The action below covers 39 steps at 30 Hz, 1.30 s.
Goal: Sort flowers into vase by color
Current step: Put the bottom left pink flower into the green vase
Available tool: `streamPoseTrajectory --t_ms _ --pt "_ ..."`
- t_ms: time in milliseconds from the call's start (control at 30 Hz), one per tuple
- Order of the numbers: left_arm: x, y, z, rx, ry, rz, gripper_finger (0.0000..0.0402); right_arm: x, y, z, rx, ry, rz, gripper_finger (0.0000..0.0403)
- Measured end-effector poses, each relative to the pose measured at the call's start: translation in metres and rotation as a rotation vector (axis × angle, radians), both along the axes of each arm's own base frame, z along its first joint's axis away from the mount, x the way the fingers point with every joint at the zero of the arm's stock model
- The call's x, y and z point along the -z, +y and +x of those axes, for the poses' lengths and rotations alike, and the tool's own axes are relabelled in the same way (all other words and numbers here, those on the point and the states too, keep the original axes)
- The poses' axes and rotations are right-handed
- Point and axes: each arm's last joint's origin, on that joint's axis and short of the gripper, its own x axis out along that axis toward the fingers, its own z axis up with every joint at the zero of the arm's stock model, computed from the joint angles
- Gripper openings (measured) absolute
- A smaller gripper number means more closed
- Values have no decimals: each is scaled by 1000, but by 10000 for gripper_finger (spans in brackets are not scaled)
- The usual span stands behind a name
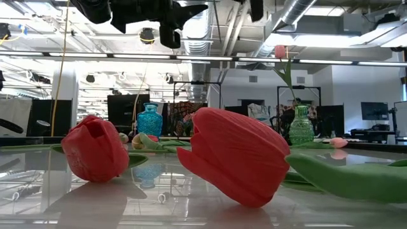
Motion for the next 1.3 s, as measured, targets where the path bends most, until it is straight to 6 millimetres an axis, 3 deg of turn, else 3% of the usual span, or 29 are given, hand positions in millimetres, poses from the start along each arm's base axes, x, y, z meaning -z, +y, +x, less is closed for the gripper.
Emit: streamPoseTrajectory --t_ms 200,433,767,967,1133,1300 --pt "0 8 -2 -34 -15 58 185 -24 -13 -27 33 -105 328 28" --pt "2 11 -3 -55 0 101 185 -59 -44 -93 136 -236 740 28" --pt "7 12 -3 -94 32 164 184 -71 -87 -177 431 -354 914 28" --pt "7 13 -3 -125 27 206 184 -46 -107 -205 540 -563 919 28" --pt "7 13 -3 -128 25 216 184 -9 -124 -216 585 -690 973 28" --pt "7 13 -3 -129 26 216 184 12 -137 -224 633 -796 966 28"
